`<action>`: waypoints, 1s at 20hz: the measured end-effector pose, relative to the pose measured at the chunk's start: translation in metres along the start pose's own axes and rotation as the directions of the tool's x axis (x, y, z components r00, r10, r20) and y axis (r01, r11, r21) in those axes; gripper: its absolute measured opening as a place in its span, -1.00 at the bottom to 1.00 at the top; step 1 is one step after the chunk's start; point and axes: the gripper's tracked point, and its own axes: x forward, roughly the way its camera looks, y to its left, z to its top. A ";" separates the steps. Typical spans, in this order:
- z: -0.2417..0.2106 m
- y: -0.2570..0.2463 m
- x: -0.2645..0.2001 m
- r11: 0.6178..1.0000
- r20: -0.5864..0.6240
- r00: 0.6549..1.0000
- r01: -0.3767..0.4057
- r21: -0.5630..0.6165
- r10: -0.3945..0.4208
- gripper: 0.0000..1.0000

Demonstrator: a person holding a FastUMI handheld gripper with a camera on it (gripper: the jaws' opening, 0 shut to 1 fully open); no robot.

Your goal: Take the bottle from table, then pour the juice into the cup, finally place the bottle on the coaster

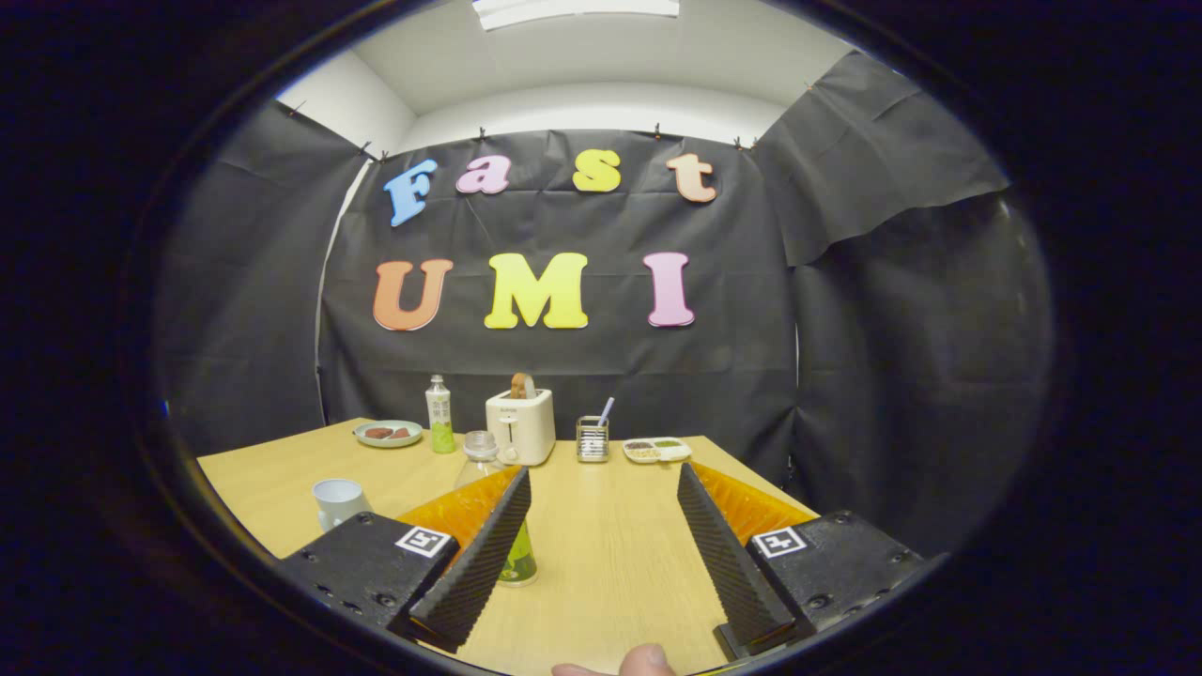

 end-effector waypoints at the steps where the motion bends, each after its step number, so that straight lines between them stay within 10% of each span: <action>1: 0.001 0.001 -0.001 1.000 -0.001 1.000 -0.003 -0.002 0.003 1.00; 20: 0.013 0.013 -0.006 0.996 0.048 0.996 -0.068 -0.056 0.071 1.00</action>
